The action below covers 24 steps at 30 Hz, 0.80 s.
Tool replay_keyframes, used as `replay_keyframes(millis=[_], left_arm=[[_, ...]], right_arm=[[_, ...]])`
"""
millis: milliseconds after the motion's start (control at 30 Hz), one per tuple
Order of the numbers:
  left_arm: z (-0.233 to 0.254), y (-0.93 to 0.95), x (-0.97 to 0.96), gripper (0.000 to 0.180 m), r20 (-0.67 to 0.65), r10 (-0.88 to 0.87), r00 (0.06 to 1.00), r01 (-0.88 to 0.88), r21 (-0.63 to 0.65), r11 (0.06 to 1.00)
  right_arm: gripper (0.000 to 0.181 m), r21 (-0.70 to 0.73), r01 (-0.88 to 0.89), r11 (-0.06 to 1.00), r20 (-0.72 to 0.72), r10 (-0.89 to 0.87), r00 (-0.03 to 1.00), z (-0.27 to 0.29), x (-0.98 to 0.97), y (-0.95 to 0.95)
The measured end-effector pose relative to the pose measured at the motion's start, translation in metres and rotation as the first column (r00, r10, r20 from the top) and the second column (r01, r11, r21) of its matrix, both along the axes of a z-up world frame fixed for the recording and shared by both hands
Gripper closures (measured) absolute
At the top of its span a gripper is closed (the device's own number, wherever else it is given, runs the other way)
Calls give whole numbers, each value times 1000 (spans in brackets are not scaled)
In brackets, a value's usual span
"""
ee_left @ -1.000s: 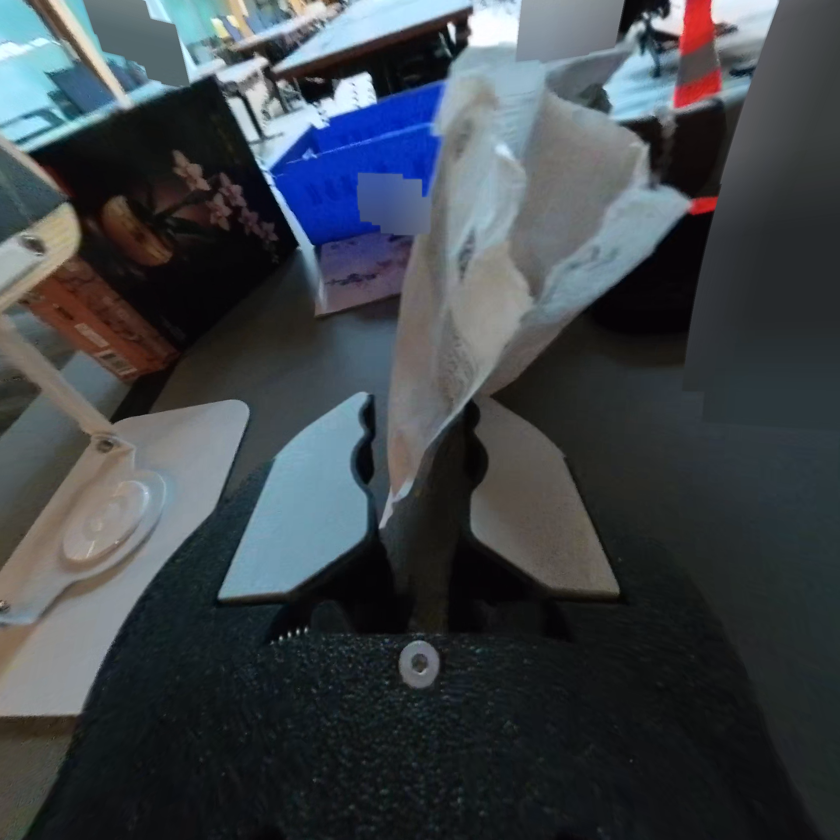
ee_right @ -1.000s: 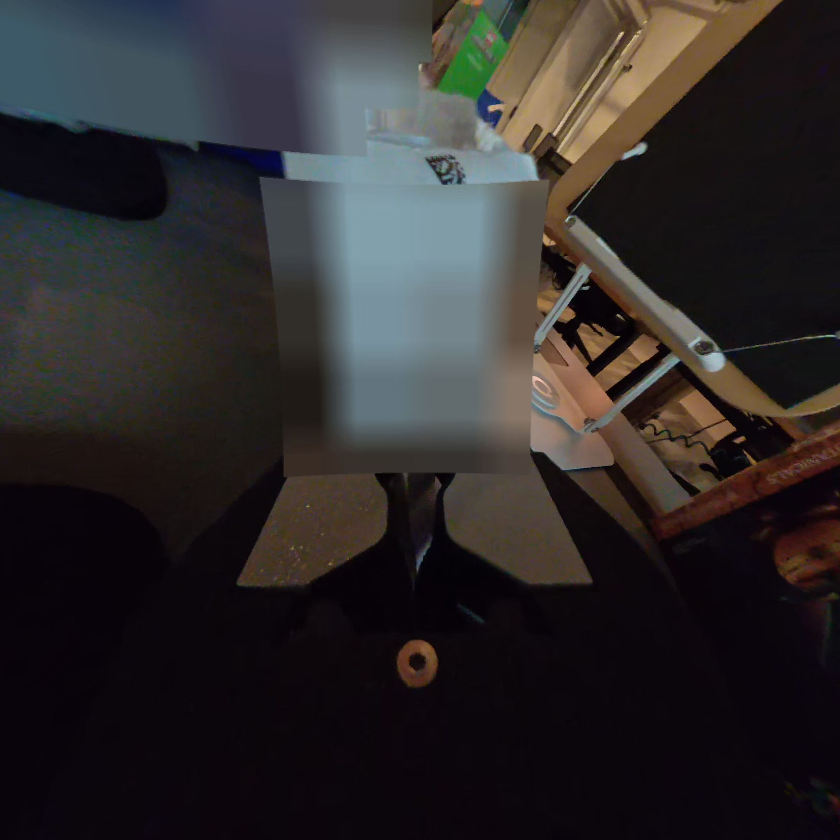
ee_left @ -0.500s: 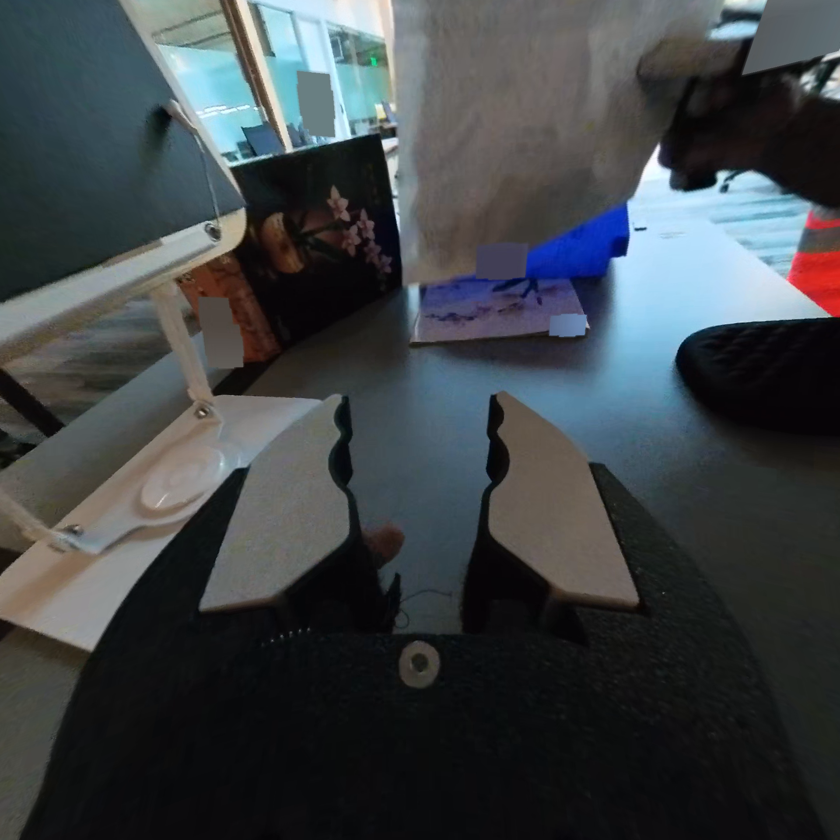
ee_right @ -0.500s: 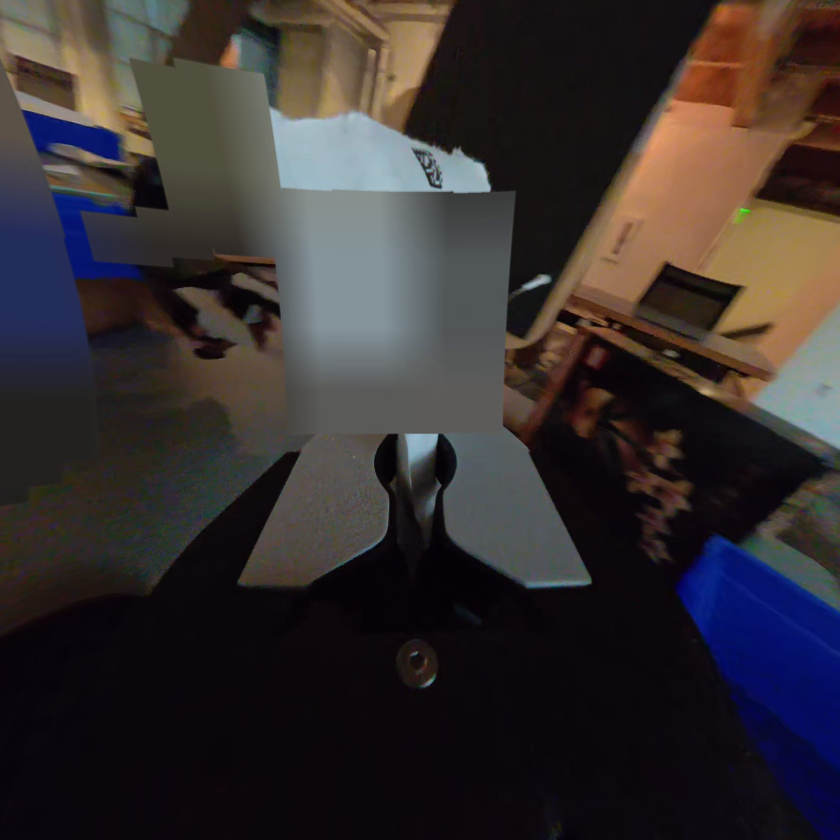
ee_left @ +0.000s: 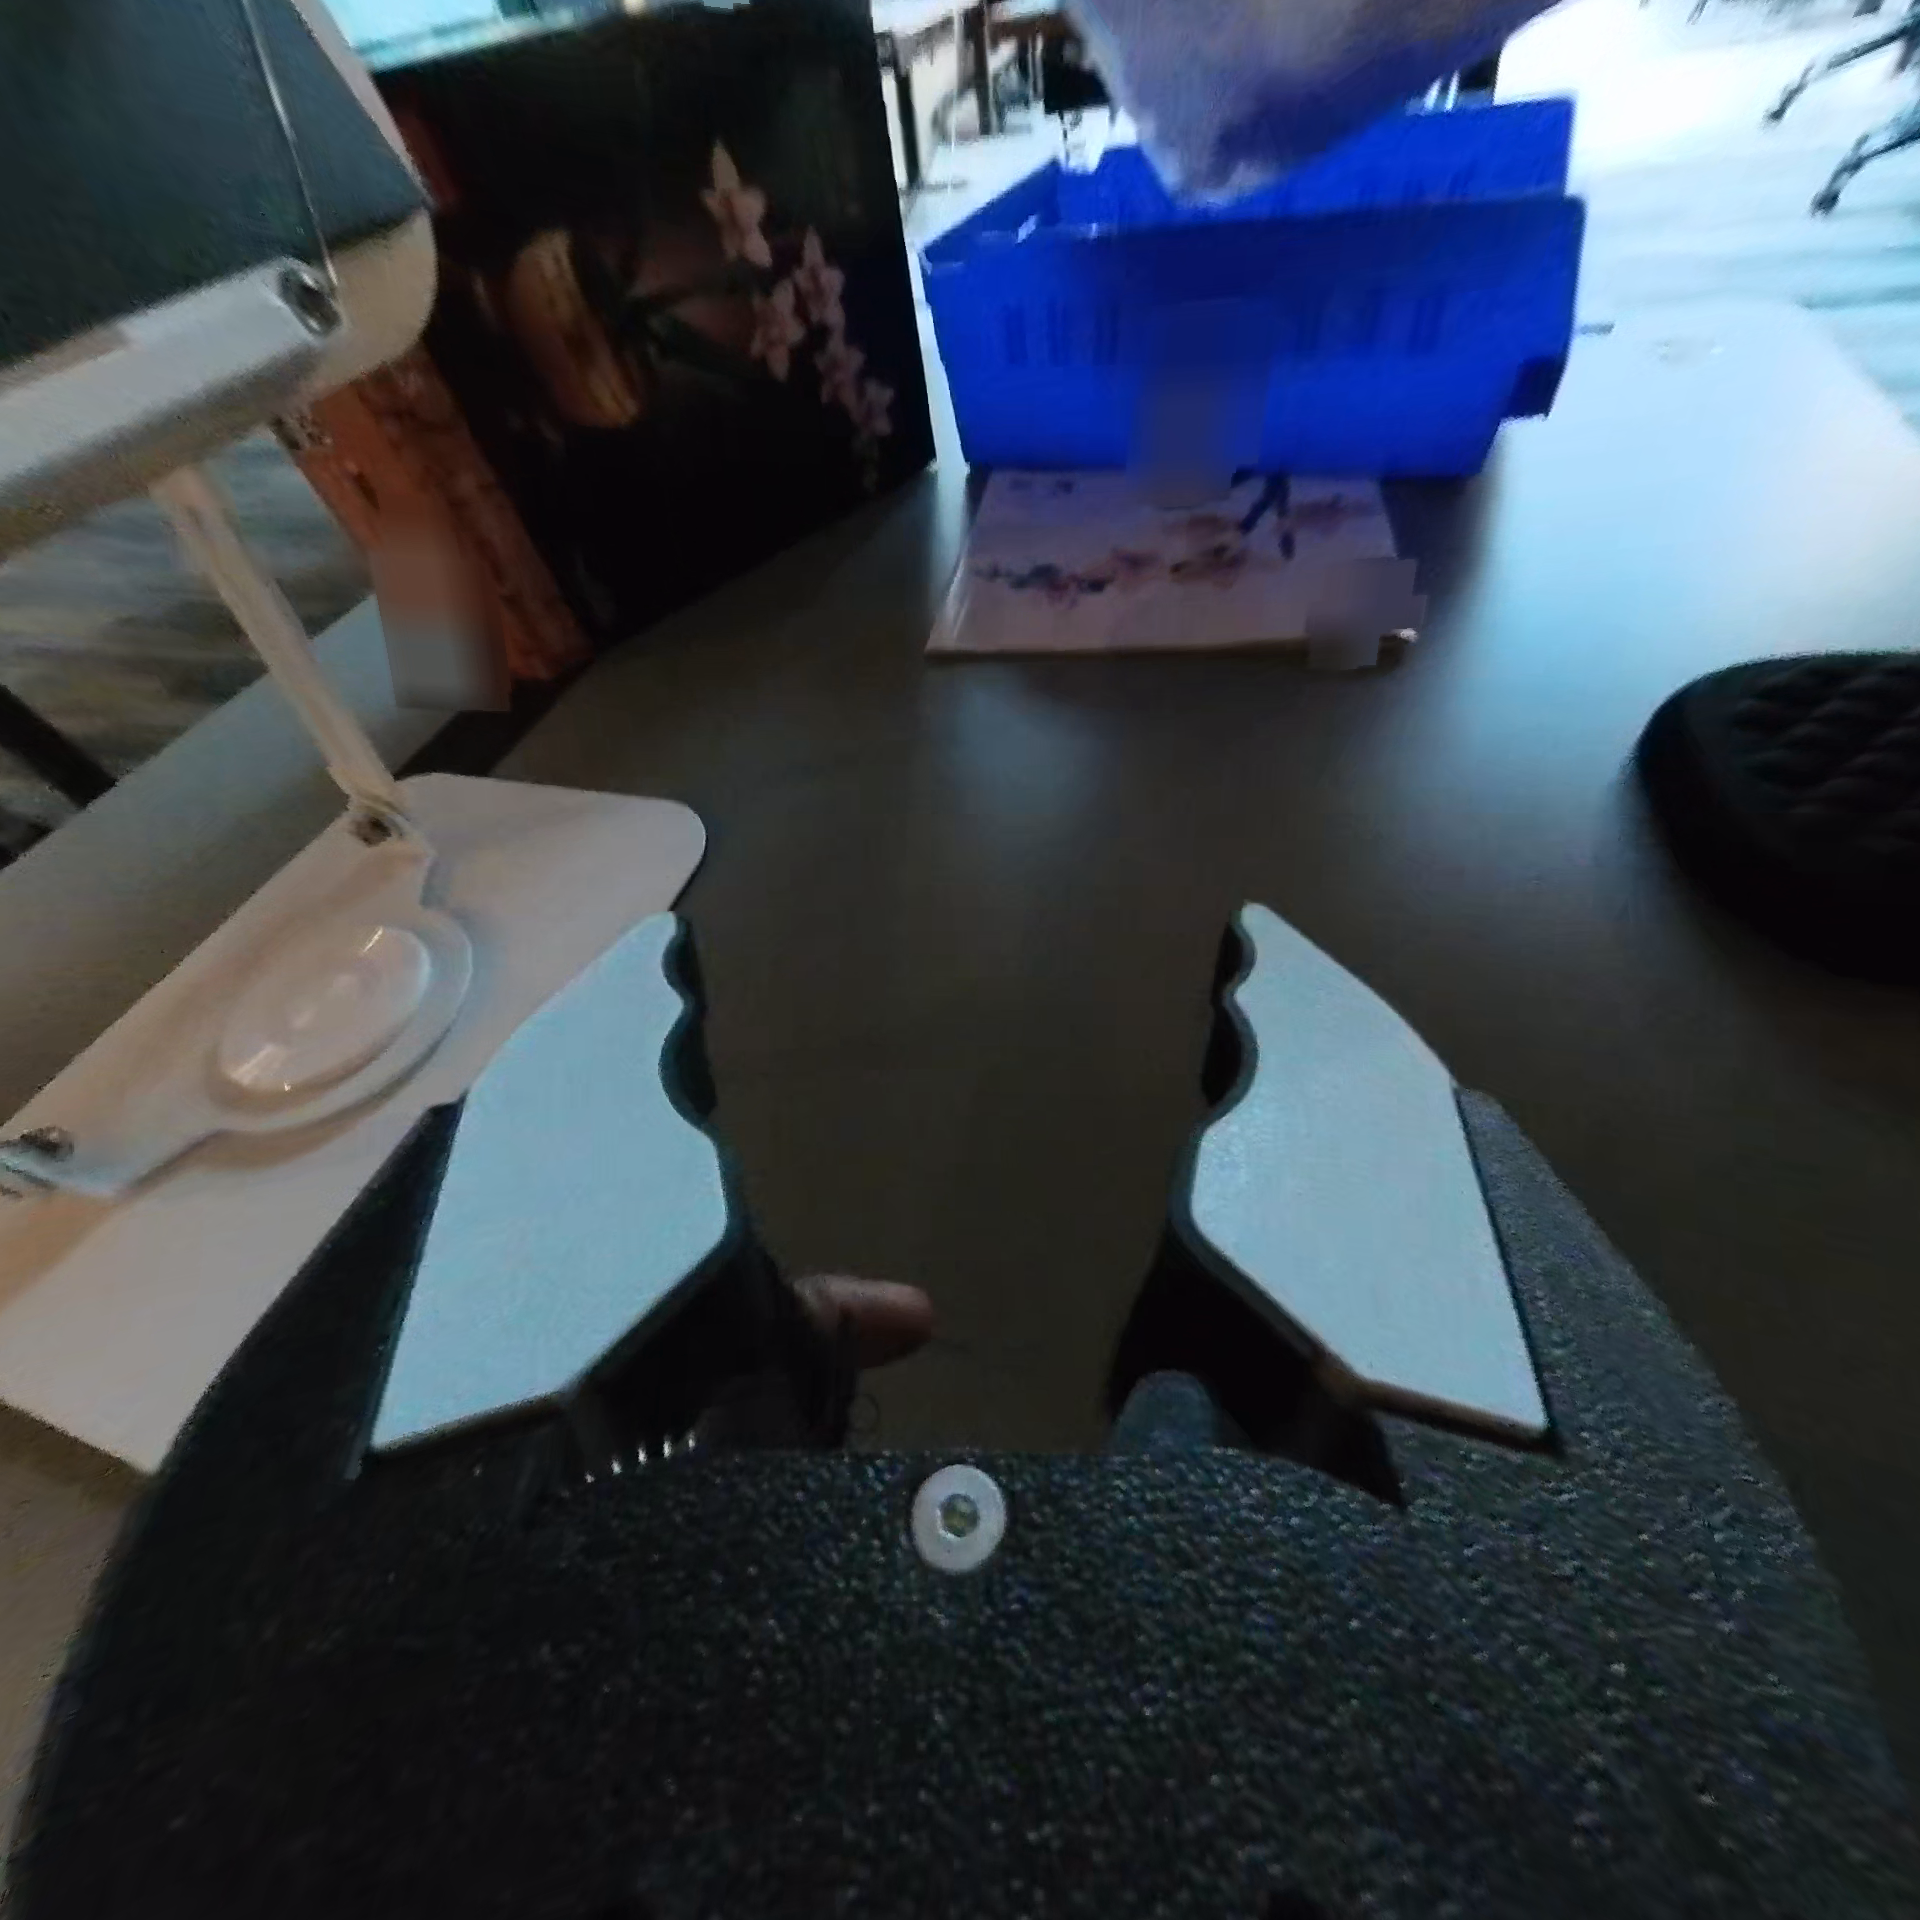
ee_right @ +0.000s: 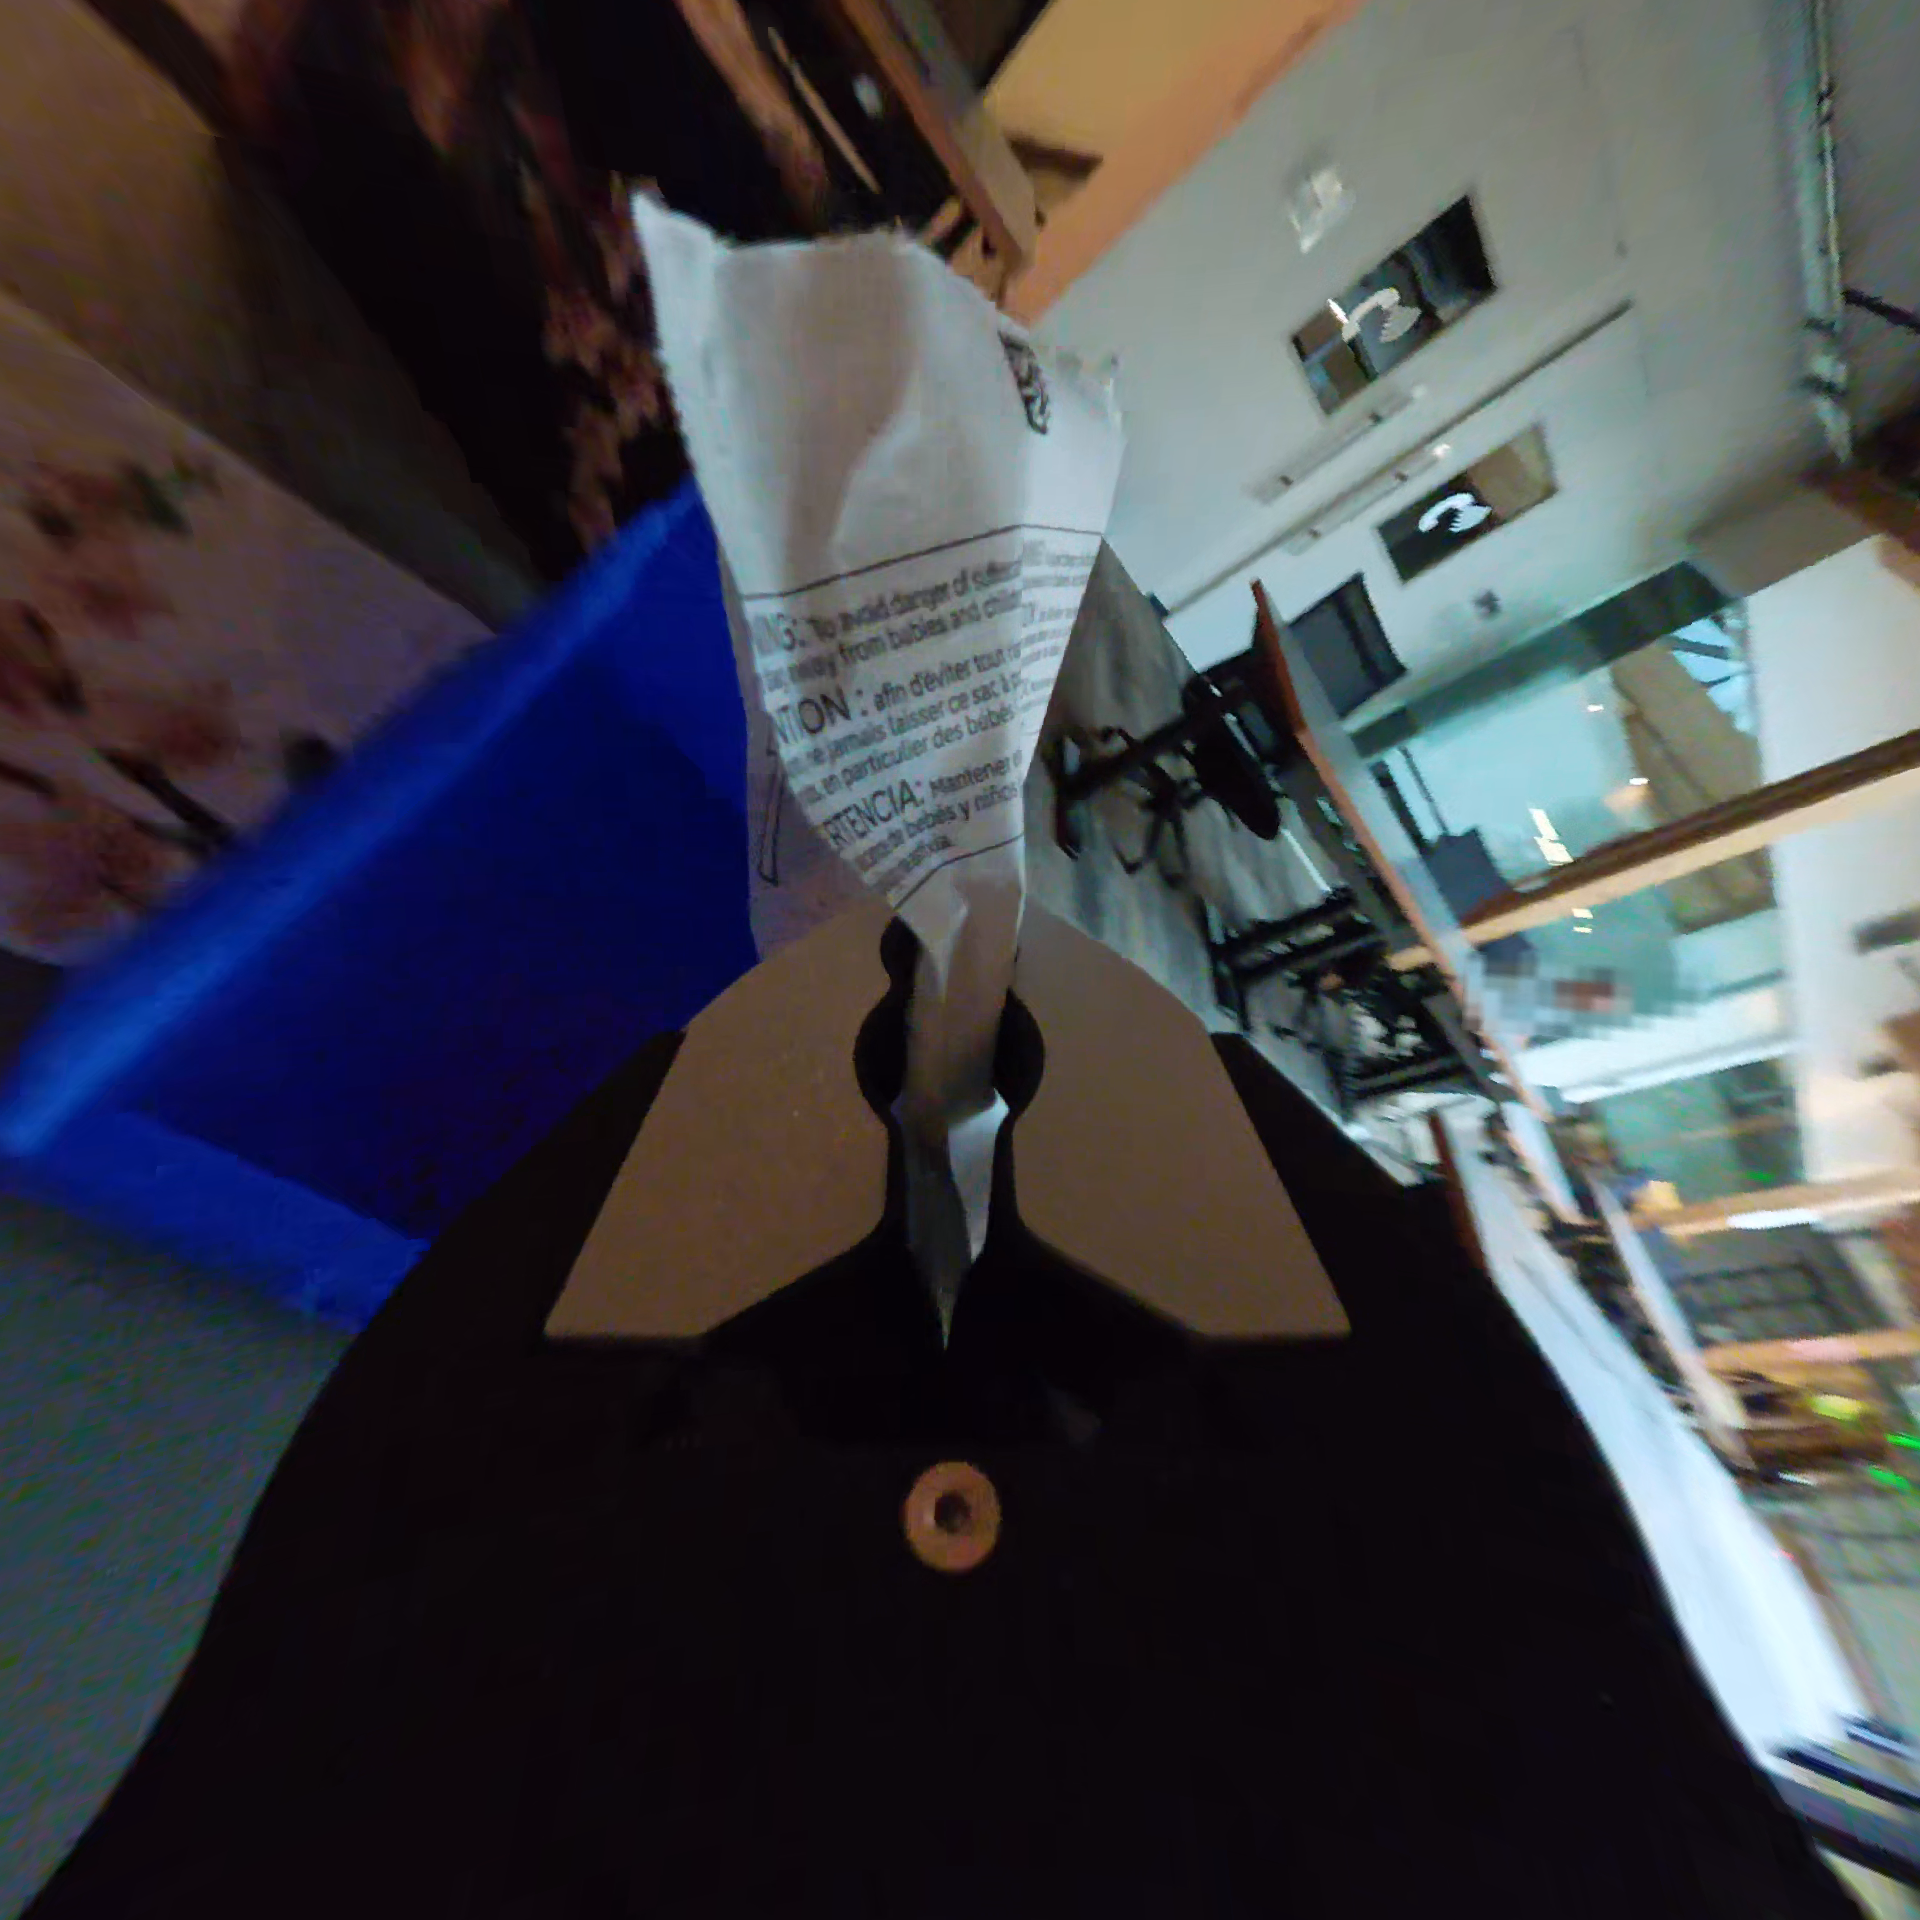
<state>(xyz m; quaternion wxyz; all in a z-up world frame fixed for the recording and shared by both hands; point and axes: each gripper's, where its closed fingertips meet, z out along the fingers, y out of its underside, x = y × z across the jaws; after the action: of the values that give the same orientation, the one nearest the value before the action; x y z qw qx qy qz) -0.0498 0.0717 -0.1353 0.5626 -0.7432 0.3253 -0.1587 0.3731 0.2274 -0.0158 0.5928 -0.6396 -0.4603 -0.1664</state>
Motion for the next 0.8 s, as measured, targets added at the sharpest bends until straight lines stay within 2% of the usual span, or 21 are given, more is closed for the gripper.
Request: replay_keyframes(millis=[33,167,267,467,633,800], left_arm=[[5,-1,1,86,34,-9,999,9,12,1000],[14,-1,0,85,143,-19,990,17,19,1000],[16,-1,-3,85,147,-9,989,5,26,1000],[14,-2,-3,86,133,-12,991,9,22,1000],[12,-3,-1,86,115,-23,993,22,15,1000],[9,-3,2,87,98,-32,995,31,10,999]], right_arm=[[171,23,18,1000,79,-20,997,-2,6,2],[172,127,48,991,374,-93,923,-14,20,11],[172,127,33,991,401,-81,912,-22,21,15],[172,208,-18,978,596,-113,795,-17,21,21],[171,225,-101,969,770,-113,628,-11,23,31],[171,209,-241,948,919,-106,380,-5,13,44]])
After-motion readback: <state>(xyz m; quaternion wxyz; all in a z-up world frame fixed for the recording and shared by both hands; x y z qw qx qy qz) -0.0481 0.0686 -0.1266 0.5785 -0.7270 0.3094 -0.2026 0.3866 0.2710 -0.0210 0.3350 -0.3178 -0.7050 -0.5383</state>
